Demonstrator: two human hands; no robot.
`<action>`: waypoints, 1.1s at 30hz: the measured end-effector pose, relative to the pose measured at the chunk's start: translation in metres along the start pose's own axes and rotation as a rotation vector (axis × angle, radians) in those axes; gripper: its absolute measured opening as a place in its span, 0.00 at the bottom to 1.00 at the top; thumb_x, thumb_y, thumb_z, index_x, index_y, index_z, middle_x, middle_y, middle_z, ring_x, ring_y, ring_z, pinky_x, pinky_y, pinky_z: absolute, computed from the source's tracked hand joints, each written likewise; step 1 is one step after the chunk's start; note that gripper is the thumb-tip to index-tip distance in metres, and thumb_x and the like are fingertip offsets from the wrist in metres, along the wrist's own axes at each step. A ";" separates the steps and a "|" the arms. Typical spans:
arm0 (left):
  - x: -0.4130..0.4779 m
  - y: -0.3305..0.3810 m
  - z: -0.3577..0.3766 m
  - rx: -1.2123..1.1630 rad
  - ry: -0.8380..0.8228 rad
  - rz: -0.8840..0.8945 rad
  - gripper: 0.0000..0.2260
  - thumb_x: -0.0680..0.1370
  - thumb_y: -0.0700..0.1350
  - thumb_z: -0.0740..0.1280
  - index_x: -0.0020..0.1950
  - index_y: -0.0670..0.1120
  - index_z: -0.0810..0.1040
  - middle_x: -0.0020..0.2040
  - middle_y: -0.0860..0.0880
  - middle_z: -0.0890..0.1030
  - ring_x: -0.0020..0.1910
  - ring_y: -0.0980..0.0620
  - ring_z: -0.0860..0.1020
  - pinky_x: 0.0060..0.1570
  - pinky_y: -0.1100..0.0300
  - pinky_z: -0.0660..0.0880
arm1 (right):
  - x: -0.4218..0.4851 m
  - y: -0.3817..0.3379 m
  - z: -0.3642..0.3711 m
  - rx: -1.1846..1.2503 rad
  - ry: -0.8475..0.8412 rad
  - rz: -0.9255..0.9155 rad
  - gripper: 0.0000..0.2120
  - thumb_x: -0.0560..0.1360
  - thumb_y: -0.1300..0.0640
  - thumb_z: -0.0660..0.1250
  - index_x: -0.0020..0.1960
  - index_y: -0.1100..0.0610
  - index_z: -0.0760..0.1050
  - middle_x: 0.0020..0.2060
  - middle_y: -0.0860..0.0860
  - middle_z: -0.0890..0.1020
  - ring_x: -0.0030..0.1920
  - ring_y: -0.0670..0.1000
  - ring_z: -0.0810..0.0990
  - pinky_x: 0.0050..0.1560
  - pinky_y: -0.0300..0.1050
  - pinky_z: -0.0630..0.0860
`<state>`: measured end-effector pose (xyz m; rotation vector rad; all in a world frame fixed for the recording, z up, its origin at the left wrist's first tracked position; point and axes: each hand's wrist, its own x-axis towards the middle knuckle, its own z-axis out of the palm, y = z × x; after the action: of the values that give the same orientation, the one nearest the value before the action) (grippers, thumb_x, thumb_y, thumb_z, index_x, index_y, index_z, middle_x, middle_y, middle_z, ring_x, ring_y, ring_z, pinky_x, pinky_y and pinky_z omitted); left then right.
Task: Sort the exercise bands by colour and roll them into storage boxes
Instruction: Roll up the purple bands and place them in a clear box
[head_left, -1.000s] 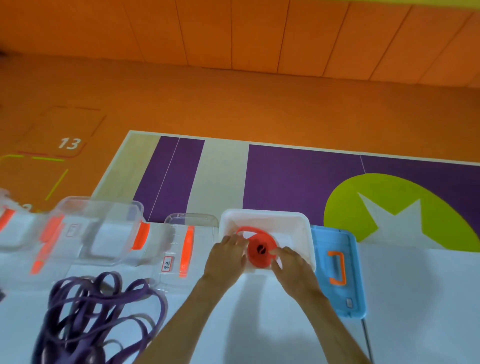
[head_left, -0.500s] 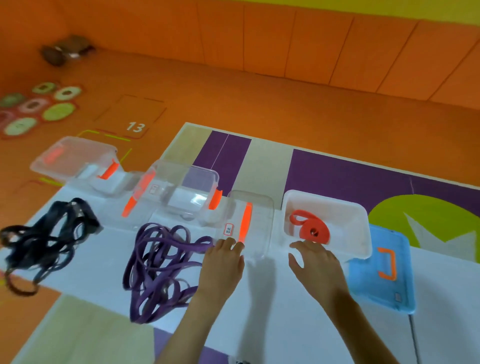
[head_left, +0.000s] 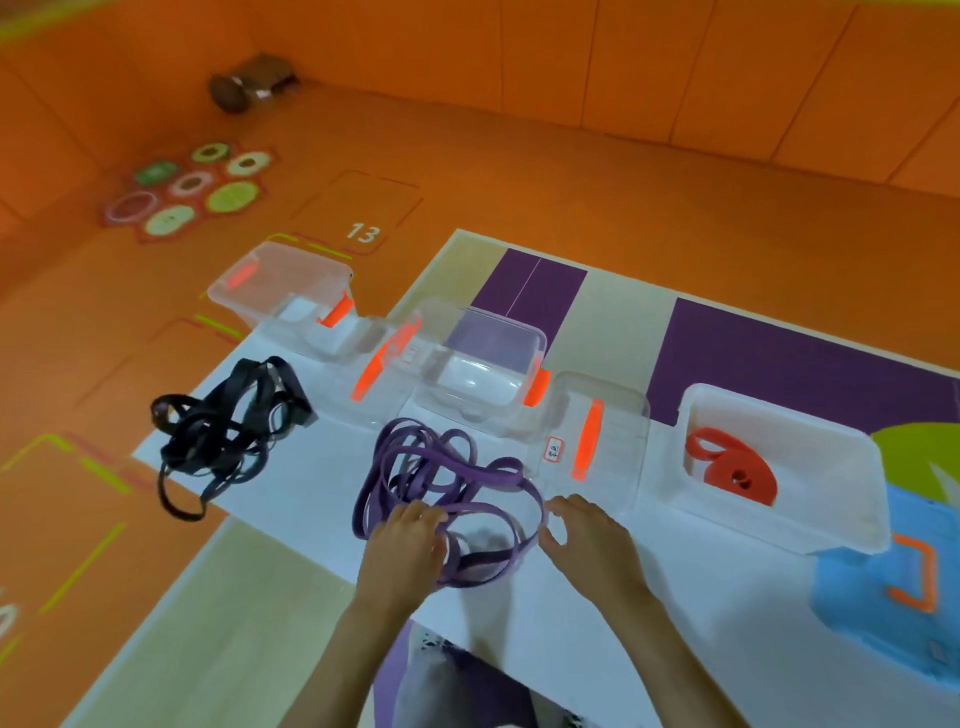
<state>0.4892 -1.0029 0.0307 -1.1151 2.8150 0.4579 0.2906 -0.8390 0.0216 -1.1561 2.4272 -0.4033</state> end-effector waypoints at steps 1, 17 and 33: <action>0.006 -0.016 -0.002 -0.007 -0.015 -0.004 0.11 0.82 0.44 0.66 0.63 0.49 0.82 0.61 0.51 0.82 0.60 0.45 0.79 0.54 0.49 0.79 | 0.011 -0.009 0.010 0.034 -0.027 0.016 0.18 0.82 0.44 0.64 0.71 0.46 0.75 0.63 0.44 0.80 0.63 0.49 0.79 0.62 0.45 0.76; 0.106 -0.160 -0.029 -0.094 -0.245 0.243 0.16 0.85 0.47 0.61 0.72 0.52 0.76 0.69 0.51 0.77 0.66 0.49 0.75 0.62 0.55 0.75 | 0.129 -0.058 0.117 0.255 0.236 0.472 0.02 0.73 0.58 0.77 0.44 0.54 0.85 0.44 0.52 0.83 0.41 0.52 0.82 0.41 0.44 0.75; 0.179 -0.122 -0.039 -0.998 -0.296 0.101 0.08 0.84 0.36 0.66 0.56 0.49 0.80 0.50 0.48 0.87 0.54 0.47 0.85 0.61 0.48 0.80 | 0.095 -0.127 0.069 0.394 0.384 0.142 0.38 0.77 0.56 0.77 0.81 0.46 0.62 0.72 0.47 0.76 0.71 0.45 0.75 0.69 0.41 0.74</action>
<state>0.4425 -1.2163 0.0054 -0.8532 2.3379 1.9706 0.3544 -0.9971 -0.0075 -0.7842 2.5568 -1.0853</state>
